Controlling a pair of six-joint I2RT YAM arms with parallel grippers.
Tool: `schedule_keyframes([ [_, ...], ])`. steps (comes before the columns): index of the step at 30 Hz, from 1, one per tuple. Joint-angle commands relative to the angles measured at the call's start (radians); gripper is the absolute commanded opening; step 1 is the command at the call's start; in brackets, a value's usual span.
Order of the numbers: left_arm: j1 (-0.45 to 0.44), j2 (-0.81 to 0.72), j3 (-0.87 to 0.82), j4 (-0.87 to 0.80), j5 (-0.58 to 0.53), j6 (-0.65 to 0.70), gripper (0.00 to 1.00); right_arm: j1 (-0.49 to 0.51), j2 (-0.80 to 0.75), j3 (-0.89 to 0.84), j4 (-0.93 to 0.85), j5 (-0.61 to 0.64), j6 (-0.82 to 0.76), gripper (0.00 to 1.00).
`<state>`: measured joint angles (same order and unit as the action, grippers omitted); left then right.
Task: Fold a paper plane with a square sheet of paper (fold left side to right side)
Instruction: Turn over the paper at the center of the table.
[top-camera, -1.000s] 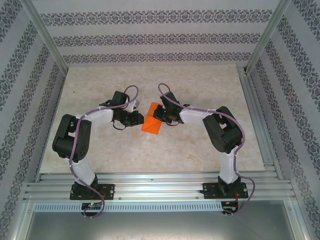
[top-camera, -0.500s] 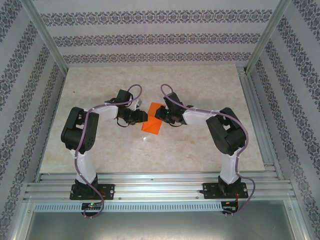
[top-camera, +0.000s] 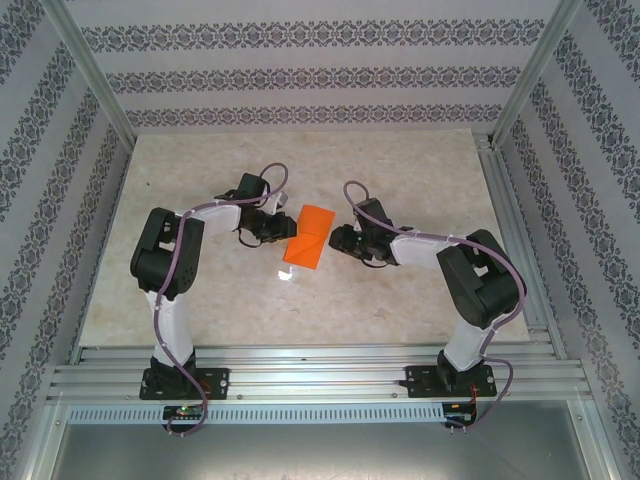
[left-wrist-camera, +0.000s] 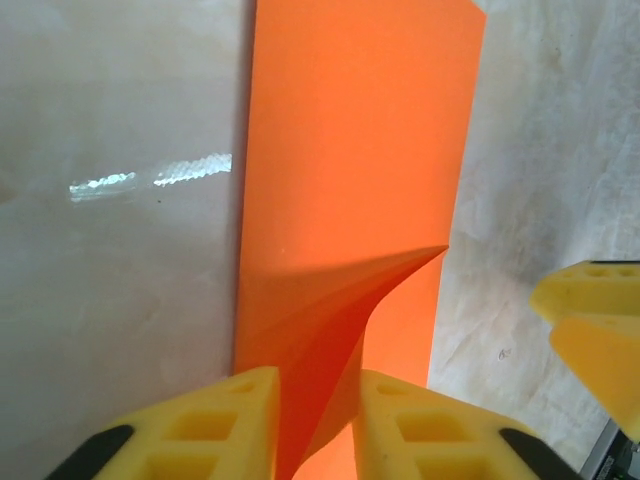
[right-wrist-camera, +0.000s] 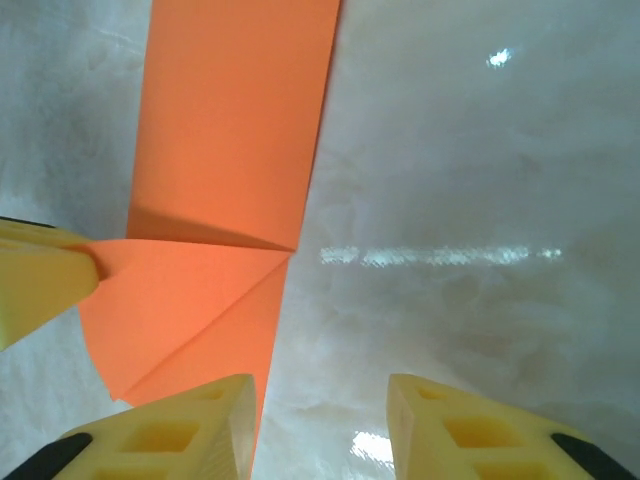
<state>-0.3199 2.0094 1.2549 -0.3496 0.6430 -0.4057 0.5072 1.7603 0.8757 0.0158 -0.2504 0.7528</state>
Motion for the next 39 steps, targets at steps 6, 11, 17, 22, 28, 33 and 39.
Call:
schedule_keyframes([
  [6, -0.013, -0.06, 0.009, 0.029, 0.056, -0.028, 0.09, -0.027, -0.064, -0.138, 0.311, -0.133, 0.107, 0.5],
  [11, -0.013, -0.13, -0.022, 0.059, 0.077, -0.072, 0.07, -0.027, -0.044, -0.168, 0.479, -0.183, 0.228, 0.5],
  [17, -0.012, -0.165, -0.034, 0.073, 0.081, -0.098, 0.07, -0.026, 0.017, -0.17, 0.707, -0.219, 0.394, 0.49],
  [22, -0.013, -0.155, -0.033, 0.071, 0.076, -0.097, 0.07, -0.026, 0.079, -0.126, 0.752, -0.223, 0.462, 0.49],
  [28, -0.012, -0.154, -0.032, 0.067, 0.067, -0.096, 0.07, -0.012, 0.132, -0.108, 0.733, -0.189, 0.5, 0.48],
  [33, -0.012, -0.148, -0.031, 0.057, 0.06, -0.087, 0.07, -0.011, 0.172, -0.08, 0.755, -0.191, 0.512, 0.46],
  [39, -0.013, -0.141, -0.032, 0.047, 0.043, -0.081, 0.09, -0.003, 0.231, -0.026, 0.798, -0.194, 0.54, 0.37],
])
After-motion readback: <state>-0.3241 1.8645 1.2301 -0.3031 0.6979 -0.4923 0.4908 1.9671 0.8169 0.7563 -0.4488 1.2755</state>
